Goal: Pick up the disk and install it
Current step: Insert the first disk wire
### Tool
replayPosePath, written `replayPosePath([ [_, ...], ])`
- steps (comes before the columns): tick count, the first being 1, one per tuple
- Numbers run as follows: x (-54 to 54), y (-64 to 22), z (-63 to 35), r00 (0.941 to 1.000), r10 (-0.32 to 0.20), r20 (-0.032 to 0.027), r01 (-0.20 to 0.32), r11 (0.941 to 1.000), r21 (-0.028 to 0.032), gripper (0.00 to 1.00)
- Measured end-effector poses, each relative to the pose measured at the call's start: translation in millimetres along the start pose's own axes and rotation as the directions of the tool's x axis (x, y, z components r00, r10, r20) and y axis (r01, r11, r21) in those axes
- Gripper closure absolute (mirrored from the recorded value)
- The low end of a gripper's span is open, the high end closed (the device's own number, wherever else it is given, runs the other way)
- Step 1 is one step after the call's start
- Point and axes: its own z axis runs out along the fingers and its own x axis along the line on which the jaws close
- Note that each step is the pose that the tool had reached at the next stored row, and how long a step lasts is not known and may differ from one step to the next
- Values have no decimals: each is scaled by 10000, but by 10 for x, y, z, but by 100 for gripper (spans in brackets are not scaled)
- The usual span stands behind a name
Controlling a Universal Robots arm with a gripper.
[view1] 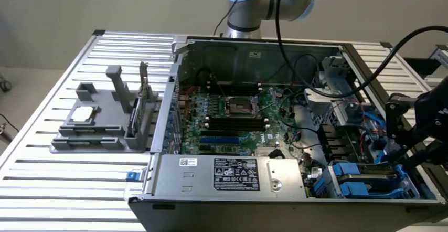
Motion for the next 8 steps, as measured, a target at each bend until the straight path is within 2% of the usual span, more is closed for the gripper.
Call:
replayPosePath([
  [2, -4, -3, 2, 9999, 74, -99, -75, 9999, -109, 73],
  [6, -4, -4, 11, 9984, 429, -369, -444, 9982, -397, 73],
  [8, -4, -3, 12, 9974, 542, -474, -565, 9971, -503, 73],
])
